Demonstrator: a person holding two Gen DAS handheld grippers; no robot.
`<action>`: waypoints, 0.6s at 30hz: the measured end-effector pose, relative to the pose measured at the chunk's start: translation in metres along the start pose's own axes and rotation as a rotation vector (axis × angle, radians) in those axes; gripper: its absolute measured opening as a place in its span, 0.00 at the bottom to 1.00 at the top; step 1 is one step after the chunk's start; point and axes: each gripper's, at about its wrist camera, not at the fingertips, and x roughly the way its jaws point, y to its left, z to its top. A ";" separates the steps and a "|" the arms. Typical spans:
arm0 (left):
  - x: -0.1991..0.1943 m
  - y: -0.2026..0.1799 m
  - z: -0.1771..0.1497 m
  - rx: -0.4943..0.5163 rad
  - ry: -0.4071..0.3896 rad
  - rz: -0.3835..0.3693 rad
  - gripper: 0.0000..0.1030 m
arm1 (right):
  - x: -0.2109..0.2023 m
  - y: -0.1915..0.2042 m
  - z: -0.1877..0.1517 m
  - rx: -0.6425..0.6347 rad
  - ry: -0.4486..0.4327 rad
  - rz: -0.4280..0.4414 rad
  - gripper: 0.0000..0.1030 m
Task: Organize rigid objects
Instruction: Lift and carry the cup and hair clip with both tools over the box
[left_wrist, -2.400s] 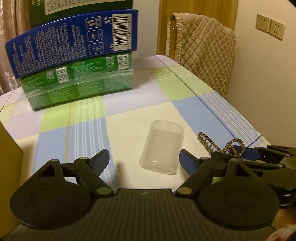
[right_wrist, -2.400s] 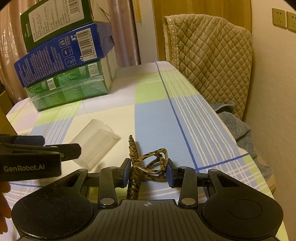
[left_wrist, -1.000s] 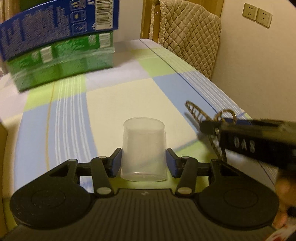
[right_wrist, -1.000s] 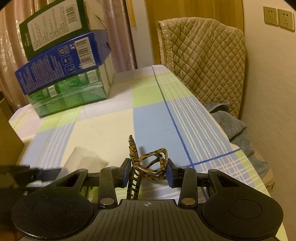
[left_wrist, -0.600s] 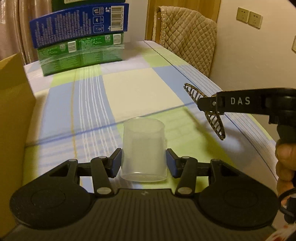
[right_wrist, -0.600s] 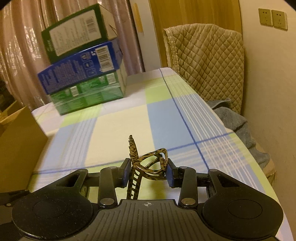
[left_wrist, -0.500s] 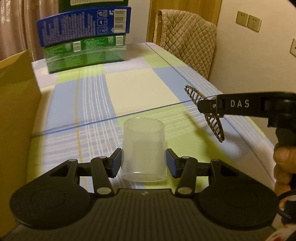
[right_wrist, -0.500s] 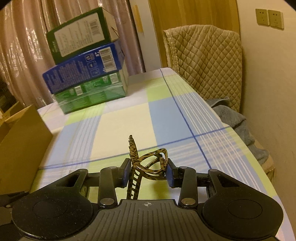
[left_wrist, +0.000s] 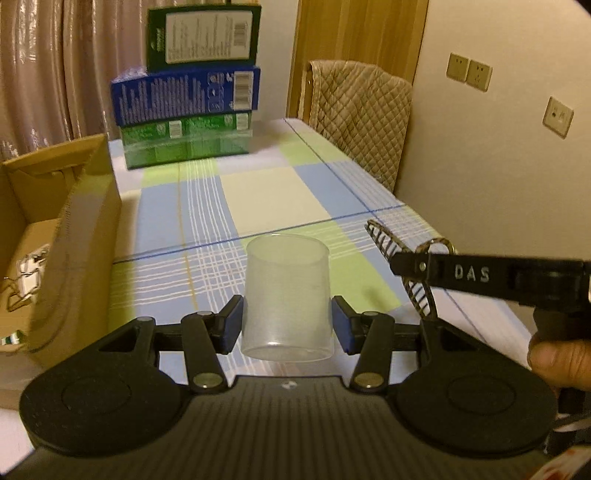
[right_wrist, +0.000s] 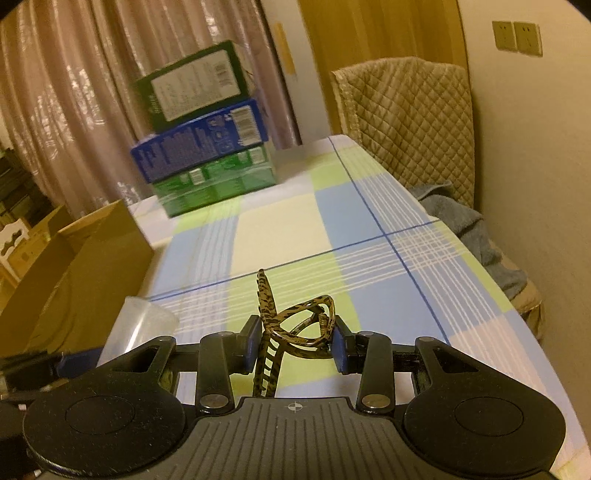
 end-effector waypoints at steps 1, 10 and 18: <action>-0.007 0.001 0.000 -0.008 -0.007 0.002 0.44 | -0.008 0.004 0.000 -0.009 -0.005 0.003 0.35; -0.066 0.008 0.006 -0.013 -0.065 0.026 0.44 | -0.052 0.035 0.005 -0.059 -0.042 0.022 0.35; -0.100 0.018 0.006 -0.026 -0.103 0.059 0.44 | -0.073 0.063 0.008 -0.110 -0.074 0.058 0.35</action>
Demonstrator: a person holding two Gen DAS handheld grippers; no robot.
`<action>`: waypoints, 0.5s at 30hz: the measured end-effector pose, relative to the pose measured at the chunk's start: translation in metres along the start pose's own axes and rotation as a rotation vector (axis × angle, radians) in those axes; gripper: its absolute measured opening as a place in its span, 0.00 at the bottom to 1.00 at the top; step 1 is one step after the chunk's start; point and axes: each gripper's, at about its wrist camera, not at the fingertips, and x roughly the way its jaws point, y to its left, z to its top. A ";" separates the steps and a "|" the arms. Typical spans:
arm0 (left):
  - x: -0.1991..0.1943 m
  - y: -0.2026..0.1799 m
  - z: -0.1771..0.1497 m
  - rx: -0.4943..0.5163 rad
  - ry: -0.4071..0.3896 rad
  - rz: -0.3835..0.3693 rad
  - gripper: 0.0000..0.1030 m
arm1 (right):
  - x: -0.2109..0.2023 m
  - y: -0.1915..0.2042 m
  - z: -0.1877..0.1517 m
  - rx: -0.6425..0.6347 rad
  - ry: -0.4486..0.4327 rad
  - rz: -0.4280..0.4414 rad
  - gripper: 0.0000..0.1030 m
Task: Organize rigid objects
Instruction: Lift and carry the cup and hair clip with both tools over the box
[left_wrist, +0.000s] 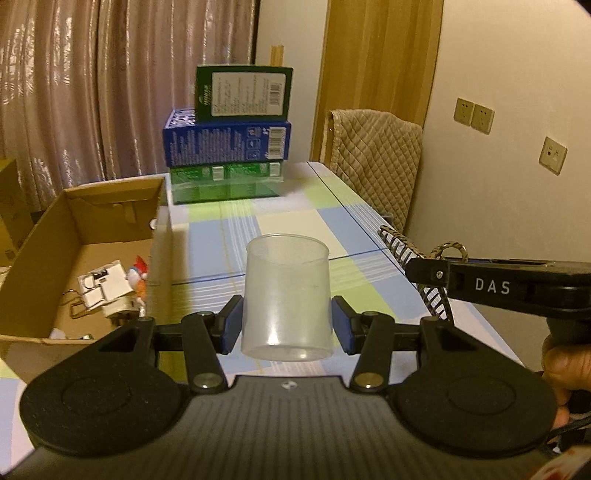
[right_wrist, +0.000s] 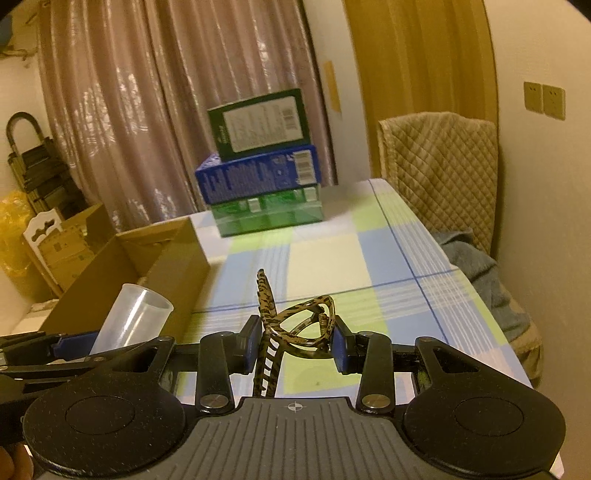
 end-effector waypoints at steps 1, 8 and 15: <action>-0.004 0.002 0.000 0.000 -0.004 0.004 0.44 | -0.001 0.003 0.001 -0.003 -0.002 0.005 0.35; -0.021 0.013 0.002 -0.006 -0.016 0.025 0.44 | -0.007 0.021 0.004 -0.028 -0.017 0.030 0.35; -0.031 0.024 0.003 -0.027 -0.024 0.042 0.44 | -0.004 0.037 0.005 -0.056 -0.014 0.056 0.35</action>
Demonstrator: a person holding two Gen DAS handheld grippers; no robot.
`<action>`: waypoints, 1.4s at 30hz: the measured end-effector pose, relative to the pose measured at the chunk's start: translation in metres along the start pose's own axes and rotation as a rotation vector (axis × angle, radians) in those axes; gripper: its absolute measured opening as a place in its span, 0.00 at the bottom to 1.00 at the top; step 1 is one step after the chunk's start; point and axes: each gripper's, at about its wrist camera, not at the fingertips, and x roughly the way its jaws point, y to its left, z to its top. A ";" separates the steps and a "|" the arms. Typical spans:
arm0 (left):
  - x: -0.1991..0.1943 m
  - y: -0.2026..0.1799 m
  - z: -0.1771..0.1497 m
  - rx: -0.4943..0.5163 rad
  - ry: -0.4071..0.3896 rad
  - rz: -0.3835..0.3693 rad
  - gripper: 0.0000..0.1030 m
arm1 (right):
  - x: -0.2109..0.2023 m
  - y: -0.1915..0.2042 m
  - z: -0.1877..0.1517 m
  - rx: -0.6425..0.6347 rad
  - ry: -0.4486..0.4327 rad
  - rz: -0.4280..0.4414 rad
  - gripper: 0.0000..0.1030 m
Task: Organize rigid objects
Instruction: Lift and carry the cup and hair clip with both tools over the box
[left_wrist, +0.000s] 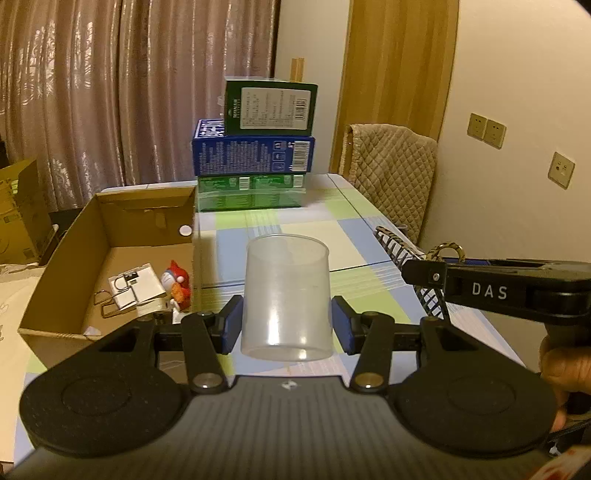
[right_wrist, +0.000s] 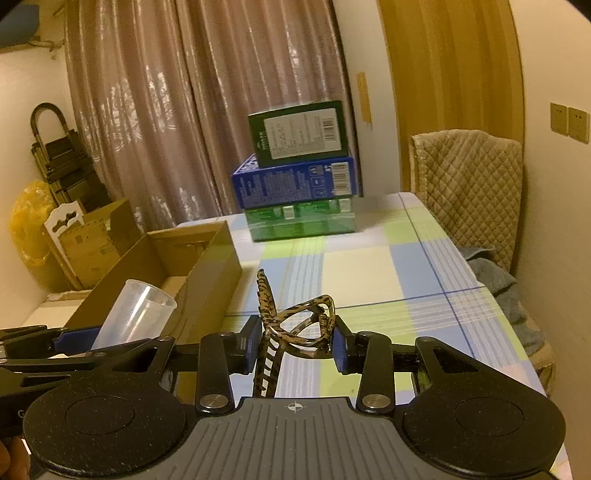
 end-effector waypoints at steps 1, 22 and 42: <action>-0.001 0.002 0.000 -0.003 -0.001 0.003 0.44 | 0.001 0.003 0.001 -0.005 0.000 0.004 0.35; -0.018 0.097 0.009 -0.060 -0.001 0.157 0.44 | 0.048 0.078 0.019 -0.089 0.020 0.162 0.35; 0.021 0.183 0.018 -0.066 0.067 0.232 0.44 | 0.141 0.134 0.029 -0.112 0.126 0.246 0.35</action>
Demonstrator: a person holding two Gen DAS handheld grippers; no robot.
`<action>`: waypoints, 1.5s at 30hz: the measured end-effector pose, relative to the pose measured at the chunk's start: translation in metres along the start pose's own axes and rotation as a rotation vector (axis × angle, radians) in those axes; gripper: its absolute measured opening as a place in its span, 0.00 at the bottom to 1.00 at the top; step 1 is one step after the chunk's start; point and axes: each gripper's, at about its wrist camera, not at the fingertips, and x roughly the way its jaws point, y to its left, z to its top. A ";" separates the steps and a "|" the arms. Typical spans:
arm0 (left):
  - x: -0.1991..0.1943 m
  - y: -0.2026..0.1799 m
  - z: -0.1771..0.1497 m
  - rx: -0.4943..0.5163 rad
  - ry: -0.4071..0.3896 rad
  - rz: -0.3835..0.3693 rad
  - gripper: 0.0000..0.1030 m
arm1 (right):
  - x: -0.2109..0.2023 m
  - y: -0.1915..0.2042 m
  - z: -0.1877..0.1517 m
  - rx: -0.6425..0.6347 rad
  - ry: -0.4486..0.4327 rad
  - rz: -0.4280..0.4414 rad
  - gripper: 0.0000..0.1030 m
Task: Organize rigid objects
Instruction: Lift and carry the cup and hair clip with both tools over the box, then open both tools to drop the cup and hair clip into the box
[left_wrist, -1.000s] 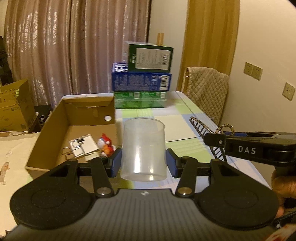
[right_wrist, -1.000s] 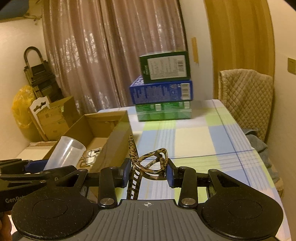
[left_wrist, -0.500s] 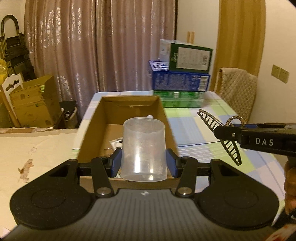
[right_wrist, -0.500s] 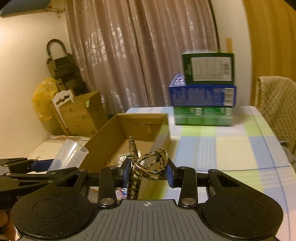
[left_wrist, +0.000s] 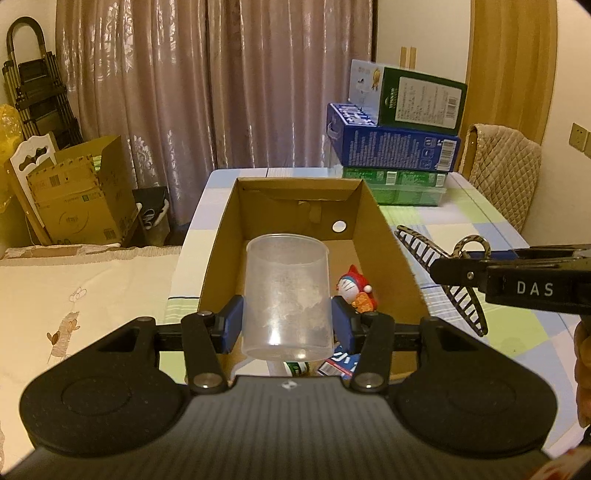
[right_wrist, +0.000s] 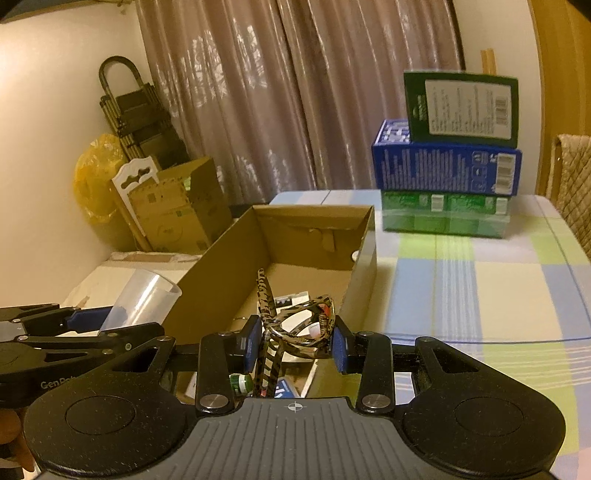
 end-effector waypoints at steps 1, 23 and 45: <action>0.004 0.002 0.000 -0.001 0.006 -0.002 0.44 | 0.003 -0.001 0.000 0.001 0.005 -0.002 0.35; 0.076 0.019 0.003 0.028 0.114 -0.014 0.44 | 0.055 -0.001 0.001 0.027 0.071 0.017 0.35; 0.070 0.028 -0.002 0.026 0.105 0.004 0.45 | 0.059 0.001 -0.001 0.040 0.078 0.023 0.35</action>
